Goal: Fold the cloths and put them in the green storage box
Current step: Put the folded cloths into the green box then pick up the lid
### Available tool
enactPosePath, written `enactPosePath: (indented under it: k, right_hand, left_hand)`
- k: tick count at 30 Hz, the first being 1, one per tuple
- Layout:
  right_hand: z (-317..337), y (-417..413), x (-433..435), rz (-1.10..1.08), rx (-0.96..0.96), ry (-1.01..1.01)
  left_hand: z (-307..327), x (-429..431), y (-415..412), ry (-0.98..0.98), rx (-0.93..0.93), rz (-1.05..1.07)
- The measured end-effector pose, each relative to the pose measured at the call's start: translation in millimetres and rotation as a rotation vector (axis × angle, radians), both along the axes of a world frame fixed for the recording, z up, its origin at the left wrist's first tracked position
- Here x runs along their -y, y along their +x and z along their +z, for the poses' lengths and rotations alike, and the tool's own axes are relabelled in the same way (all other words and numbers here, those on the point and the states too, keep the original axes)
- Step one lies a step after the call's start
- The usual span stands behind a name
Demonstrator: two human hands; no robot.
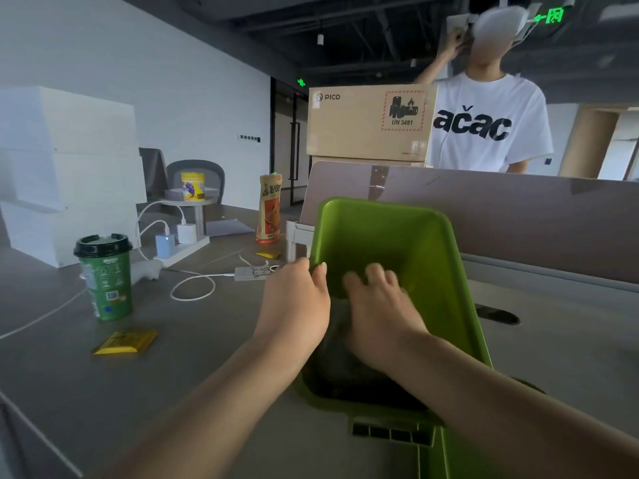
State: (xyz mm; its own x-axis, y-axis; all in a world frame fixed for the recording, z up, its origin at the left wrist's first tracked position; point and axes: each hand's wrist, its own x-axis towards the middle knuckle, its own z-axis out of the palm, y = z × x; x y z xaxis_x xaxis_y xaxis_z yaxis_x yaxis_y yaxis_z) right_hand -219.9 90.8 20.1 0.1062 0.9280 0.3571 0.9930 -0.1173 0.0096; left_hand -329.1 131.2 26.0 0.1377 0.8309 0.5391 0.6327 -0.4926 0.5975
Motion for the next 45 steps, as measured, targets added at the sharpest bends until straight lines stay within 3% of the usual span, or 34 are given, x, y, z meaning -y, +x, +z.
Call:
enactPosePath:
  k: [4,7,11,14,17,19,23,31,37,39,42,45]
  right_hand:
    - [-21,13,-19,0.027,0.102,-0.483]
    - [-33,25,-27,0.007,0.033,-0.589]
    - [-11,23,-21,0.062,-0.111,-0.504]
    - [13,31,-5,0.135,-0.180,-0.173]
    - [24,48,10,0.034,-0.115,0.057]
    - [24,56,11,-0.110,-0.097,0.003]
    - [26,63,-1,-0.291,-0.346,-0.018]
    - [26,80,-25,-0.340,-0.513,-0.006]
    - [16,120,-26,-0.329,-0.967,0.206]
    - [1,130,-8,-0.350,-0.902,0.177]
    - [-32,140,28,-0.419,-0.647,-0.004]
    - [-71,150,57,-0.527,-0.644,-0.093]
  left_hand:
    - [1,0,4,-0.024,-0.016,-0.023]
    - [-3,-1,6,-0.023,-0.025,-0.006]
    - [-3,-14,9,-0.048,-0.064,0.039]
    - [-1,-27,10,-0.119,-0.115,0.045]
    - [2,-41,13,-0.171,-0.178,0.043]
    - [4,-48,19,-0.210,-0.217,0.053]
    - [5,-61,32,-0.259,-0.265,0.059]
    - [5,-80,43,-0.343,-0.378,0.071]
    - [21,-64,50,-0.258,-0.483,0.137]
    - [31,-52,56,-0.123,-0.470,0.133]
    - [42,-22,74,0.008,-0.405,0.048]
    - [46,20,99,0.103,-0.294,-0.089]
